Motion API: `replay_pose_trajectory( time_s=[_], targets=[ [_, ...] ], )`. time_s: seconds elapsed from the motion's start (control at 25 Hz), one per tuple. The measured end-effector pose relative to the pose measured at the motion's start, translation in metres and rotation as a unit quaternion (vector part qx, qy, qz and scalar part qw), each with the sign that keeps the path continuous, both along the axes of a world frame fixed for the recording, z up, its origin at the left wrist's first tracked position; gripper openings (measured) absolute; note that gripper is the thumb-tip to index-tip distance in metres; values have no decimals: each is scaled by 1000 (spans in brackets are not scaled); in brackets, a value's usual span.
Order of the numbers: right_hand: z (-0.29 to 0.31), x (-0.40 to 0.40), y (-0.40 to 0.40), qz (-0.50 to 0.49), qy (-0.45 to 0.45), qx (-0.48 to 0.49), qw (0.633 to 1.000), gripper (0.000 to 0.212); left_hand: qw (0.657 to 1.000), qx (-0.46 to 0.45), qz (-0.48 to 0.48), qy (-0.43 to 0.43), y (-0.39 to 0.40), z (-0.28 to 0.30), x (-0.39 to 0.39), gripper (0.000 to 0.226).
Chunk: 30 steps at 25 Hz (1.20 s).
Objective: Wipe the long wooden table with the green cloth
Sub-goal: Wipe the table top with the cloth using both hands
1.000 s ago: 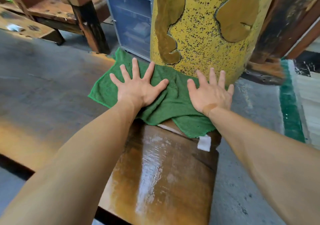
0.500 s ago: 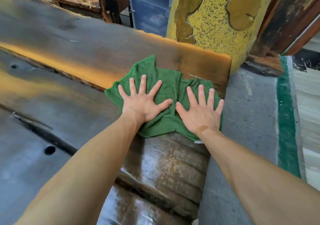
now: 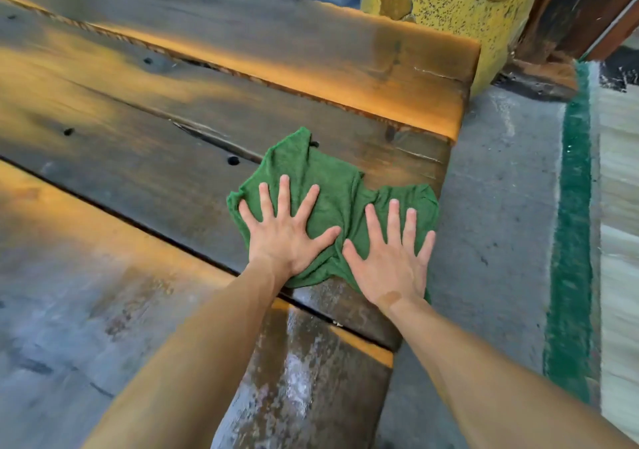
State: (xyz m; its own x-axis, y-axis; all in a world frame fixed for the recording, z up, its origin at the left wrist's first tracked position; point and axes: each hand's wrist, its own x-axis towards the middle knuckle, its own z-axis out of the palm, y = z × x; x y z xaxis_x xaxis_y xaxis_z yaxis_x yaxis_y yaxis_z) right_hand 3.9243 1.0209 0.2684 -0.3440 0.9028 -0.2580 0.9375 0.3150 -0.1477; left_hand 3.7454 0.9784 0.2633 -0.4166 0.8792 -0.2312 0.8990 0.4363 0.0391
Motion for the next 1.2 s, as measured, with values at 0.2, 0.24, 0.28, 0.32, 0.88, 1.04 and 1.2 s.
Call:
replay_pose_trajectory(
  time_s=[0.2,0.24,0.28,0.32,0.88,1.04,1.2],
  targets=[
    [0,17,-96,21,19,-5,1000,76,1000,8,0,6,-97,-2,16,89],
    [0,21,-116,26,23,-11,999,77,1000,6,1,9,-118,-2,20,89],
    [1,24,-137,33,24,-13,999,77,1000,4,6,12,-141,-3,24,88],
    [-1,27,-157,36,25,-12,999,77,1000,0,12,14,-162,-3,28,88],
    [-2,40,-406,27,33,-18,999,84,1000,-18,25,1,-433,0,42,93],
    [-4,33,-434,1,15,-25,1000,84,999,-13,38,-14,-450,-1,31,90],
    [-2,13,-432,-62,-18,-42,997,84,997,-22,77,-19,-437,0,-14,91]
  ],
)
